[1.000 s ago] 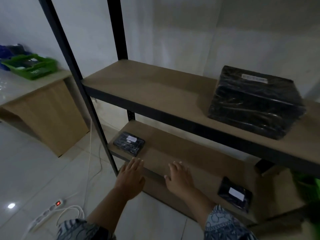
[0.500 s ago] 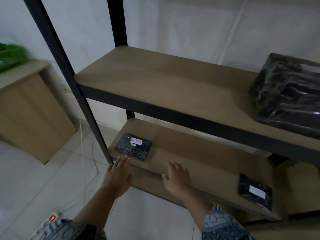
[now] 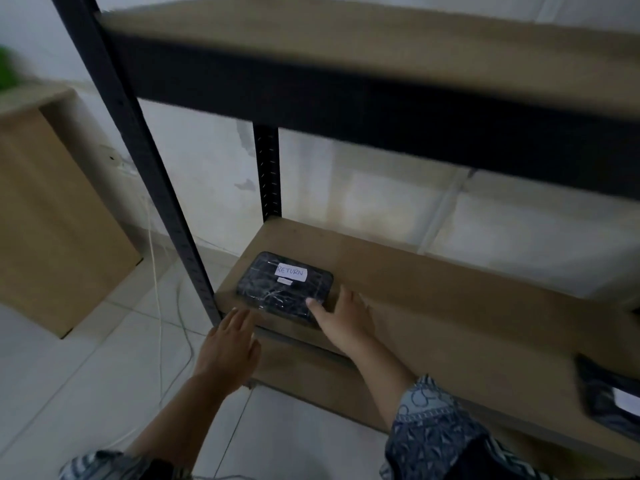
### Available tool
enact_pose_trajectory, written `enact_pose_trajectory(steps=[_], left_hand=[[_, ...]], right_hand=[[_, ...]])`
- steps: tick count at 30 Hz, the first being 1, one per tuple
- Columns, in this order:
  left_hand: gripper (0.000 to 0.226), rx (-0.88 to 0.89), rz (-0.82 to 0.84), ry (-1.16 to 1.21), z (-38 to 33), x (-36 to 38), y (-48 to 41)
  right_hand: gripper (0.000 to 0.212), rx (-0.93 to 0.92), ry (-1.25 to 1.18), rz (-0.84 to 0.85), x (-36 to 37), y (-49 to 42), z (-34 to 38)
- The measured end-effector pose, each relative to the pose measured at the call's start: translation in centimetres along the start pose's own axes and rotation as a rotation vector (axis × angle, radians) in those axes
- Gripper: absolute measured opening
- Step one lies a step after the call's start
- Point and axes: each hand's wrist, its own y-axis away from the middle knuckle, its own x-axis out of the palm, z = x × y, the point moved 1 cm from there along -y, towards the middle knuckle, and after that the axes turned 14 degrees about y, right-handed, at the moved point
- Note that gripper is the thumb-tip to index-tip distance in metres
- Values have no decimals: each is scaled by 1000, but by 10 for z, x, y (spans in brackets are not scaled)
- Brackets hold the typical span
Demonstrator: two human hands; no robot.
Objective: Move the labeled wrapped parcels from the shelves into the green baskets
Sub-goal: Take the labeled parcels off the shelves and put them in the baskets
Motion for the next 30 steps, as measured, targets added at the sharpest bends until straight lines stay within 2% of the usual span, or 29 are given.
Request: enact_pose_trajectory(steps=[3, 7, 10, 13, 15, 18, 21, 25, 30], left_hand=[[41, 119, -162, 21, 19, 24, -18], [50, 204, -261, 40, 45, 61, -39], [49, 288, -370, 111, 56, 88, -45], [45, 334, -497, 187, 58, 99, -46], [45, 343, -531, 192, 56, 97, -46], [47, 307, -511, 166, 52, 88, -46], [51, 309, -458, 142, 52, 79, -55], [52, 361, -461, 125, 55, 84, -66], [52, 330, -512, 118, 57, 92, -69]], right_hand=[[105, 15, -36, -91, 18, -26, 1], [105, 23, -57, -204, 47, -53, -12], [89, -22, -200, -300, 63, -61, -22], [53, -124, -469, -417, 67, -58, -29], [42, -193, -582, -511, 68, -54, -34], [62, -272, -658, -519, 66, -48, -45], [76, -312, -612, -508, 59, -44, -56], [81, -378, -566, -488, 53, -43, -69], [81, -439, -658, -473, 62, -50, -80]])
